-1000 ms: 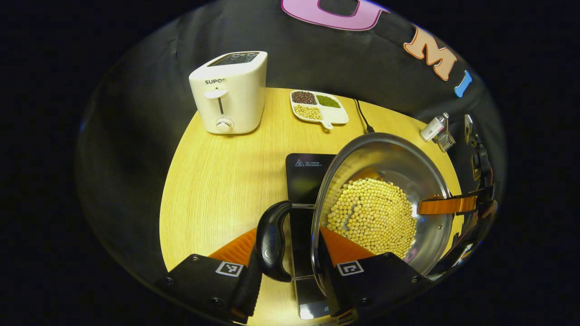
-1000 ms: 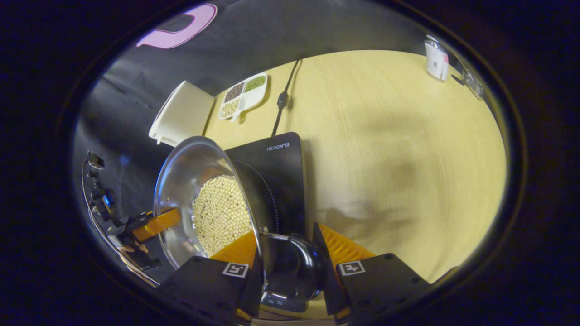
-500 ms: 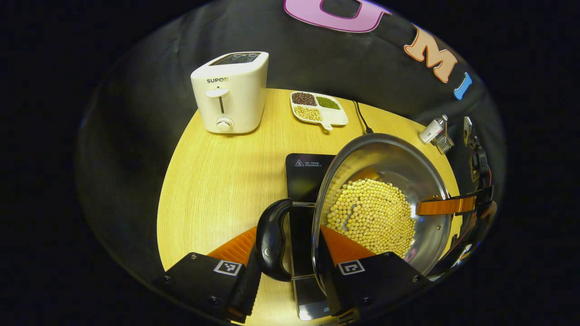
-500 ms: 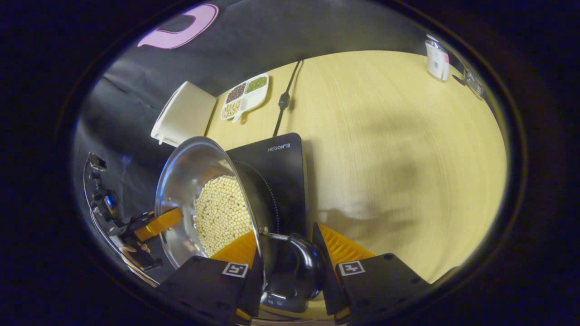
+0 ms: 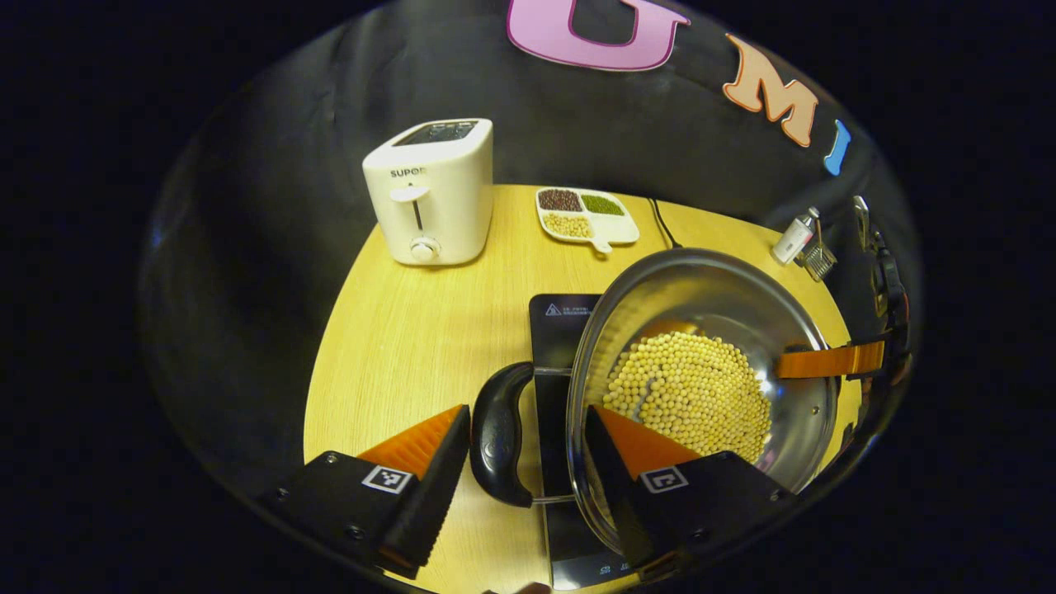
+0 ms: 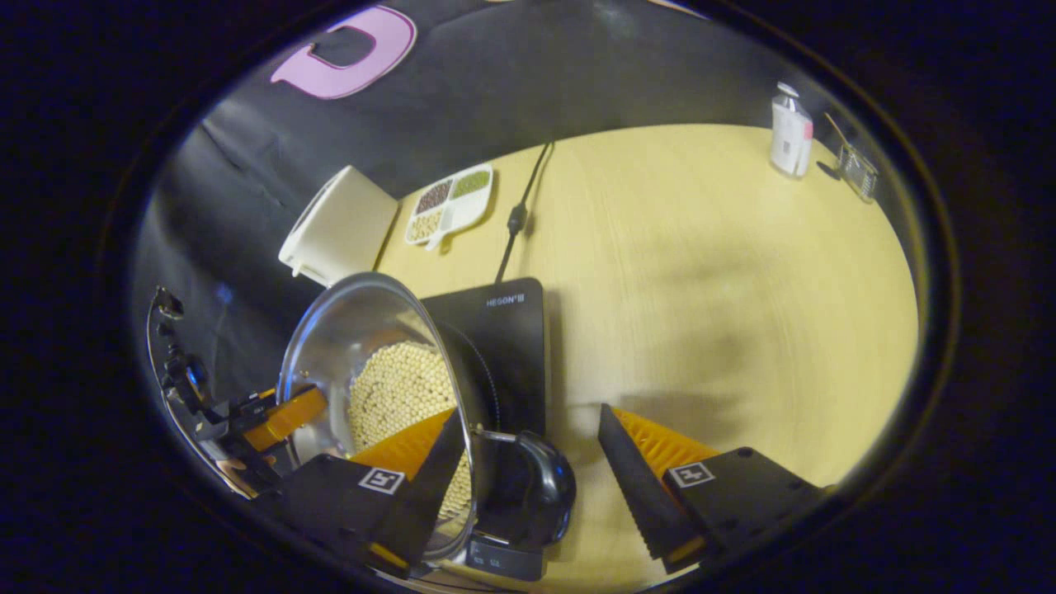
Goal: First push the handle of the pot to place it horizontally, then grasp the pot with both hands and set it on the induction cooktop.
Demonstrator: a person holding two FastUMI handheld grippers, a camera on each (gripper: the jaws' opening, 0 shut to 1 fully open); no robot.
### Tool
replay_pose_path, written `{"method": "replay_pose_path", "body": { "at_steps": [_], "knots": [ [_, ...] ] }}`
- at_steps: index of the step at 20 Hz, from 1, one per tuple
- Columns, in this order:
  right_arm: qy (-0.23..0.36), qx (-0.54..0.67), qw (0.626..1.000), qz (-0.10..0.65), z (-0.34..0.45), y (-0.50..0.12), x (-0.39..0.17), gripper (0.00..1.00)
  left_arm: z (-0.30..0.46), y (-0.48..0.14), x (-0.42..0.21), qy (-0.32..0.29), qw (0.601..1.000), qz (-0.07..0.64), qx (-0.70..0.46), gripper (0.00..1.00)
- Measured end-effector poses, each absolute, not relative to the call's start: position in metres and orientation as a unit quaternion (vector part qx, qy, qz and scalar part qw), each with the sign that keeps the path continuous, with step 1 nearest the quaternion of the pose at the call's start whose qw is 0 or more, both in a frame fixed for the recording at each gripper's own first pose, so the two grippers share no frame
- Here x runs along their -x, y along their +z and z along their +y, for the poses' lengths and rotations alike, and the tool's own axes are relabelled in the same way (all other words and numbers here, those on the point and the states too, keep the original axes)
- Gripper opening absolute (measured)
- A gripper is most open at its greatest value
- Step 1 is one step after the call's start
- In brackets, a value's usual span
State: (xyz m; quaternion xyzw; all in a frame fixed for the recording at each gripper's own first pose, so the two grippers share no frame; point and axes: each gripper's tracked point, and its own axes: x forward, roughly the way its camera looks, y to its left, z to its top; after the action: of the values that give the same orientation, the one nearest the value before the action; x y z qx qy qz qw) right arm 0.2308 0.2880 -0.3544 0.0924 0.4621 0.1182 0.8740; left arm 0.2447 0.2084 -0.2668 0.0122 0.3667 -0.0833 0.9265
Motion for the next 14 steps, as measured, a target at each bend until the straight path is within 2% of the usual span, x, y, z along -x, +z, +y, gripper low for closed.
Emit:
{"method": "replay_pose_path", "body": {
  "at_steps": [1, 2, 10, 11, 14],
  "knots": [
    [0.120, -0.093, 0.885, 0.441, 0.286, -0.343, -0.234, 0.94, 0.212, -0.257, -0.247, -0.070, 0.936, 0.345, -0.007, 0.96],
    [0.120, -0.091, 0.896, 0.419, 0.283, -0.333, -0.237, 0.92, 0.217, -0.251, -0.249, -0.056, 0.944, 0.326, -0.004, 0.98],
    [0.087, -0.029, 0.964, 0.250, 0.247, -0.225, -0.243, 0.92, 0.214, -0.170, -0.230, 0.006, 0.978, 0.209, -0.009, 0.97],
    [0.086, -0.022, 0.969, 0.230, 0.242, -0.209, -0.240, 1.00, 0.208, -0.159, -0.224, 0.011, 0.980, 0.197, -0.012, 0.97],
    [0.089, -0.014, 0.981, 0.173, 0.227, -0.164, -0.230, 1.00, 0.179, -0.119, -0.205, 0.013, 0.987, 0.156, -0.026, 0.97]
  ]
}}
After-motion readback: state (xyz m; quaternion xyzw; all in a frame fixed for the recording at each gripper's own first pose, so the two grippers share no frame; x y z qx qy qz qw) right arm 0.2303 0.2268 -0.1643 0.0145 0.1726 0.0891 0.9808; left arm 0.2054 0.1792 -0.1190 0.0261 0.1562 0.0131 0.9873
